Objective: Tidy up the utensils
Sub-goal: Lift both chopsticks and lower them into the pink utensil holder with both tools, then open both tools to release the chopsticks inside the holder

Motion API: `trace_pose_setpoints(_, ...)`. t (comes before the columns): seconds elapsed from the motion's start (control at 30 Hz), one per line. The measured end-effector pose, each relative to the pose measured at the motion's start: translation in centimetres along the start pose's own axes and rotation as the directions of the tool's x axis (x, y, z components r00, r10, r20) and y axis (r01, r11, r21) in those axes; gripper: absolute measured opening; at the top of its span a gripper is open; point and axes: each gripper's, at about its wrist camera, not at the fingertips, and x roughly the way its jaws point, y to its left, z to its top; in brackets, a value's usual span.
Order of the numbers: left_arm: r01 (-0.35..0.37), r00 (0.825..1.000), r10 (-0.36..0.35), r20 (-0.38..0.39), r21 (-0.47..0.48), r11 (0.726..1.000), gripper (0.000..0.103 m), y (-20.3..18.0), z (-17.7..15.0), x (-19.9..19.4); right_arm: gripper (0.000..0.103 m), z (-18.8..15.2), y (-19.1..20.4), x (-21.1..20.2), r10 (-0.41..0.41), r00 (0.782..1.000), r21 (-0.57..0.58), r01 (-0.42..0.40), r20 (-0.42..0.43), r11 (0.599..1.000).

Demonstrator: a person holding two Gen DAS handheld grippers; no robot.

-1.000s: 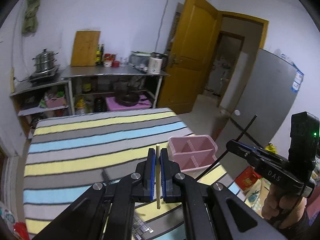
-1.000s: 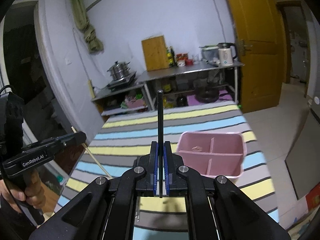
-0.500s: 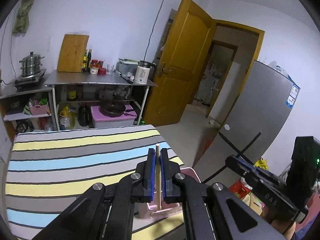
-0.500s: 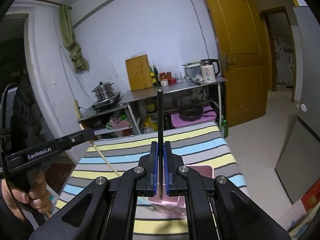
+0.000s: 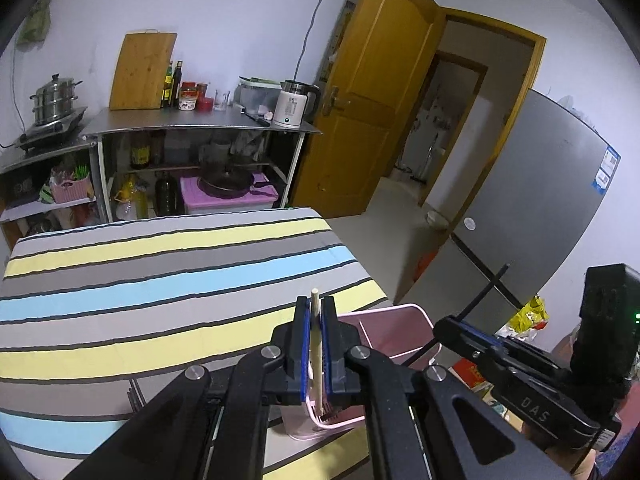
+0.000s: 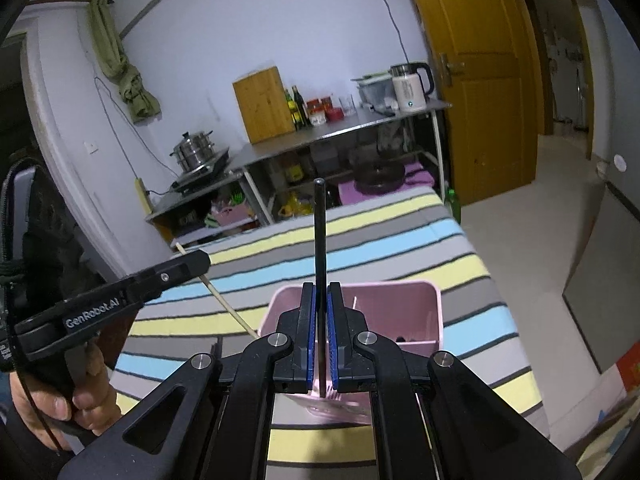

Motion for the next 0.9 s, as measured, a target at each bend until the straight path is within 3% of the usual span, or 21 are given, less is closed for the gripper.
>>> trace_pose_setpoints(0.2, -0.005, 1.000, 0.005, 0.005, -0.006, 1.000, 0.010, 0.6, -0.3, -0.3, 0.006, -0.3, -0.6, 0.9, -0.009, 1.000, 0.016, 0.010, -0.029, 1.000)
trace_pose_setpoints(0.3, 0.000, 1.000, 0.000, 0.013, -0.016, 1.000, 0.017, 0.8, -0.5, -1.2, 0.015, -0.2, -0.5, 0.6, -0.024, 0.999, 0.009, 0.024, -0.022, 1.000)
trace_pose_setpoints(0.53, -0.001, 0.996, 0.002, 0.091, -0.013, 1.000, 0.020, 1.1, -0.5, -5.0, 0.025, -0.2, -0.6, -1.0, -0.036, 0.999, 0.012, 0.036, 0.021, 0.999)
trace_pose_setpoints(0.9, -0.061, 0.989, 0.068, 0.135, -0.050, 0.997, 0.020, 3.8, -6.3, -10.3, 0.025, -3.3, 1.4, -4.4, 0.003, 0.998, -0.021, -0.002, 0.067, 1.000)
